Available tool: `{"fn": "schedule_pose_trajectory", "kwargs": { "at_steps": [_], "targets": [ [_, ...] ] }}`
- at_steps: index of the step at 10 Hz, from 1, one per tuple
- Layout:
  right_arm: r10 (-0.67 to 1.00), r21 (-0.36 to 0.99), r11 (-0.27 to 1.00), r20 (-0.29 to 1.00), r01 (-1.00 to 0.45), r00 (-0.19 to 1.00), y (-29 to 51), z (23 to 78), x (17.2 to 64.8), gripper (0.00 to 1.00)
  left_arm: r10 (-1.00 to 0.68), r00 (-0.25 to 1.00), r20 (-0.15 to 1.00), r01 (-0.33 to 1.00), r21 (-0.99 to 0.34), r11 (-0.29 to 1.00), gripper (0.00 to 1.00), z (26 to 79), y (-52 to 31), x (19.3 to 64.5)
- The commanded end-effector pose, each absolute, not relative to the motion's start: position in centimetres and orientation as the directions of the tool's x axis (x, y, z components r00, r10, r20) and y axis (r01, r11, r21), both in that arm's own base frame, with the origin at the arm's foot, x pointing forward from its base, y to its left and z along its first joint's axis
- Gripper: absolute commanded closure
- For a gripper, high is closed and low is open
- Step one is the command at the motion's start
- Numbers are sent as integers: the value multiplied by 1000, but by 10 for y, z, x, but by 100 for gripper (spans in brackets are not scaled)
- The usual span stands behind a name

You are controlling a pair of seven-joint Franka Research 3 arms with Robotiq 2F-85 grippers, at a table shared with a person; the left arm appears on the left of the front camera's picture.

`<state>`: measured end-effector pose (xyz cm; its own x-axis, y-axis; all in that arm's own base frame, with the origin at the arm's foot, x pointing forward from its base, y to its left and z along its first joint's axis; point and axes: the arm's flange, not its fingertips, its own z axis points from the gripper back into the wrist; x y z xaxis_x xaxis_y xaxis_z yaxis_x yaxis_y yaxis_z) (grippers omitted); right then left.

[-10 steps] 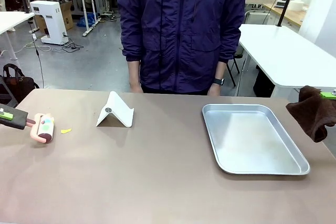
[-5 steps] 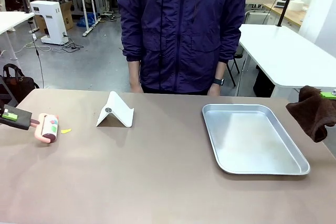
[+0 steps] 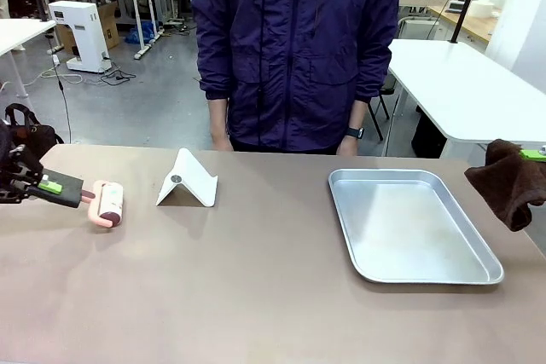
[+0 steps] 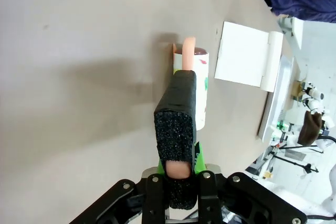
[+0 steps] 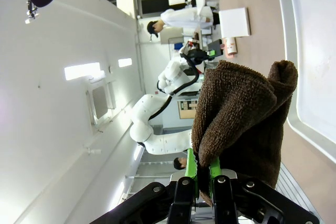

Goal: Clean the surface of the table.
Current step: Clean the area not pointed to by the person.

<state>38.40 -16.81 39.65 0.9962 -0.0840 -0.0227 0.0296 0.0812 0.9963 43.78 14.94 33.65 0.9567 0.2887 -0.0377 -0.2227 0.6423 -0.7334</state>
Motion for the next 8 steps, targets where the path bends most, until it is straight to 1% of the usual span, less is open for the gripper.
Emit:
{"fn": "schedule_pose_trajectory", "kwargs": {
  "at_steps": [1,3,5,6,8],
  "targets": [
    [-83,997,76,-21,27,996,-166,401,385,90,245,963,-114,-255,-680,688,80,314,140,455],
    [-83,997,76,-21,27,996,-166,401,385,90,213,970,-117,-236,-673,701,80,312,127,463],
    [-83,997,76,-21,27,996,-166,401,385,90,166,983,-77,-168,-735,657,80,324,118,467],
    [-83,997,76,-21,27,996,-166,401,385,90,148,988,-38,-122,-775,620,80,338,118,465],
    [-83,997,76,-21,27,996,-166,401,385,90,144,987,77,-12,-845,535,80,375,126,447]
  ]
}}
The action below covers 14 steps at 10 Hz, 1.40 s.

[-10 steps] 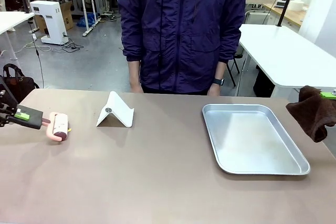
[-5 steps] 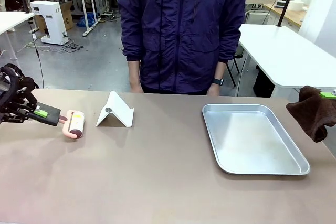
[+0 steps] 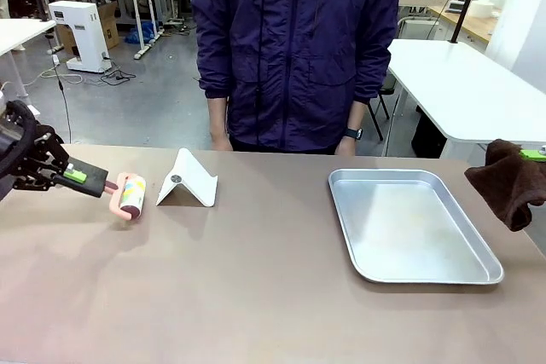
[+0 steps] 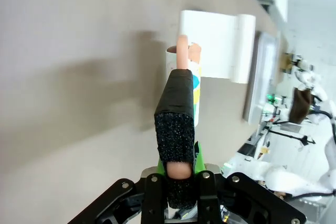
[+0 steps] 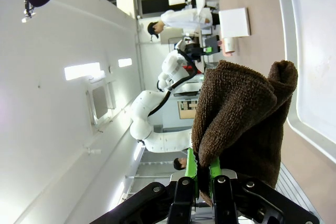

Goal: Clean the surface of the table.
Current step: Clean the area not pointed to by the person.

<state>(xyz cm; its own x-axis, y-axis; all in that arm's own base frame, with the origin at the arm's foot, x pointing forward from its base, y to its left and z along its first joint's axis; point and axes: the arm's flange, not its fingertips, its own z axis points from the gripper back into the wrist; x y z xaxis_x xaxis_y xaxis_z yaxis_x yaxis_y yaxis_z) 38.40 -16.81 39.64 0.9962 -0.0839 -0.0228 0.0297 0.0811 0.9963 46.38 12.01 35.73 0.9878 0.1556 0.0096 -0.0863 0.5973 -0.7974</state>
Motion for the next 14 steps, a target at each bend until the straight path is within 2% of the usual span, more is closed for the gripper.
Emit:
{"fn": "schedule_pose_trajectory", "kwargs": {
  "at_steps": [1,3,5,7,9,10,14],
  "targets": [
    [-83,997,76,-21,27,996,-166,401,385,90,143,979,149,59,-866,497,80,398,134,428],
    [-83,997,76,-21,27,996,-166,401,385,90,137,965,224,142,-884,445,80,425,151,392],
    [-83,997,76,-21,27,996,-166,401,385,90,135,969,206,137,-907,399,80,440,177,350],
    [-83,997,76,-21,27,996,-166,401,385,90,183,964,192,116,-926,360,80,433,204,317],
    [-83,997,76,-21,27,996,-166,401,385,90,197,970,146,83,-952,295,80,418,222,306],
    [-83,997,76,-21,27,996,-166,401,385,90,197,966,169,90,-929,359,80,434,209,311],
    [-83,997,76,-21,27,996,-166,401,385,90,197,966,169,90,-929,359,80,434,209,311]
  ]
}}
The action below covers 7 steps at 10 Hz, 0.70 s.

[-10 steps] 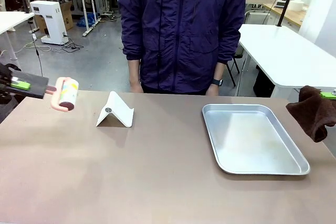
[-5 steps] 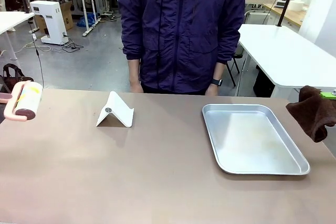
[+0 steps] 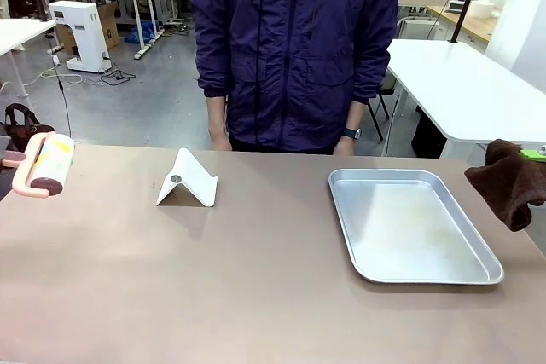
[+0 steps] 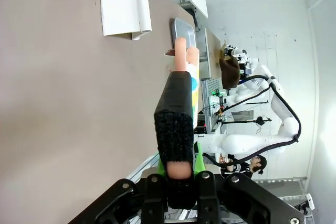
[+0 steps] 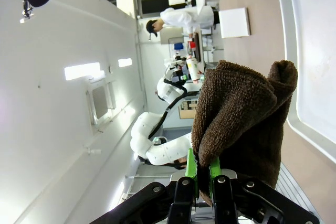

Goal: Clean the surface of the table.
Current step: Clean the area not pointed to by the person, then return the Lint Roller and towel to their original positions.

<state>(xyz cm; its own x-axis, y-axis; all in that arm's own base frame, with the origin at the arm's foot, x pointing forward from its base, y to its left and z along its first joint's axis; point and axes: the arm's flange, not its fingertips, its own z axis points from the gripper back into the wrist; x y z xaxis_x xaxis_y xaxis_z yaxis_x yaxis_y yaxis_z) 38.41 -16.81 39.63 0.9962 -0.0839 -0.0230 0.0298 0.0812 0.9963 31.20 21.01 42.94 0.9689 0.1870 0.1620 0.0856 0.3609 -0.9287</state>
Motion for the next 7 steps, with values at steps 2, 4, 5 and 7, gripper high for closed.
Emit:
{"fn": "schedule_pose_trajectory", "kwargs": {
  "at_steps": [2,4,5,7],
  "targets": [
    [-83,997,76,-21,27,996,-166,401,385,90,197,966,169,90,-929,359,80,434,209,311],
    [-83,997,76,-21,27,996,-166,401,385,90,197,966,169,90,-929,359,80,434,209,311],
    [-83,997,76,-21,27,996,-166,401,385,90,197,966,169,90,-929,359,80,434,209,311],
    [-83,997,76,-21,27,996,-166,401,385,90,197,966,169,90,-929,359,80,434,209,311]
  ]
}}
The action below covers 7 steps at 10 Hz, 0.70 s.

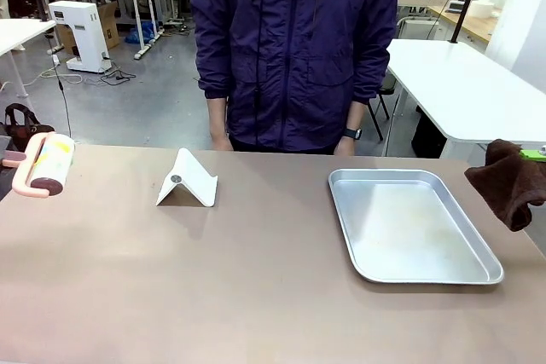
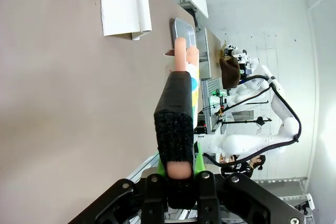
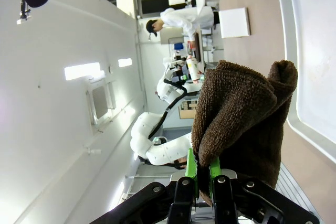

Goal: Clean the surface of the table.
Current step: Return the Lint Roller and towel to their original positions.

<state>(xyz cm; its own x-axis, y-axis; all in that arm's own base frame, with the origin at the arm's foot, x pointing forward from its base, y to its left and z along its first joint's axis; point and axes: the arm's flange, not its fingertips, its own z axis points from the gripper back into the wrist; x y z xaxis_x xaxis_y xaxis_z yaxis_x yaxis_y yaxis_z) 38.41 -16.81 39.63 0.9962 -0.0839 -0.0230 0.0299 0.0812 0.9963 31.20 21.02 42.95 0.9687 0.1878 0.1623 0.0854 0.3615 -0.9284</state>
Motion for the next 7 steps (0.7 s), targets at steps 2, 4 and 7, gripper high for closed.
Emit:
{"fn": "schedule_pose_trajectory", "kwargs": {
  "at_steps": [2,4,7],
  "targets": [
    [-83,997,76,-21,27,996,-166,401,385,90,188,969,162,85,-928,362,80,429,210,312],
    [-98,995,96,-5,15,995,-150,405,389,90,177,973,150,93,-950,297,80,436,193,330],
    [-58,983,180,-23,33,998,-54,431,422,90,105,990,92,45,-921,387,80,487,123,360]
  ]
}}
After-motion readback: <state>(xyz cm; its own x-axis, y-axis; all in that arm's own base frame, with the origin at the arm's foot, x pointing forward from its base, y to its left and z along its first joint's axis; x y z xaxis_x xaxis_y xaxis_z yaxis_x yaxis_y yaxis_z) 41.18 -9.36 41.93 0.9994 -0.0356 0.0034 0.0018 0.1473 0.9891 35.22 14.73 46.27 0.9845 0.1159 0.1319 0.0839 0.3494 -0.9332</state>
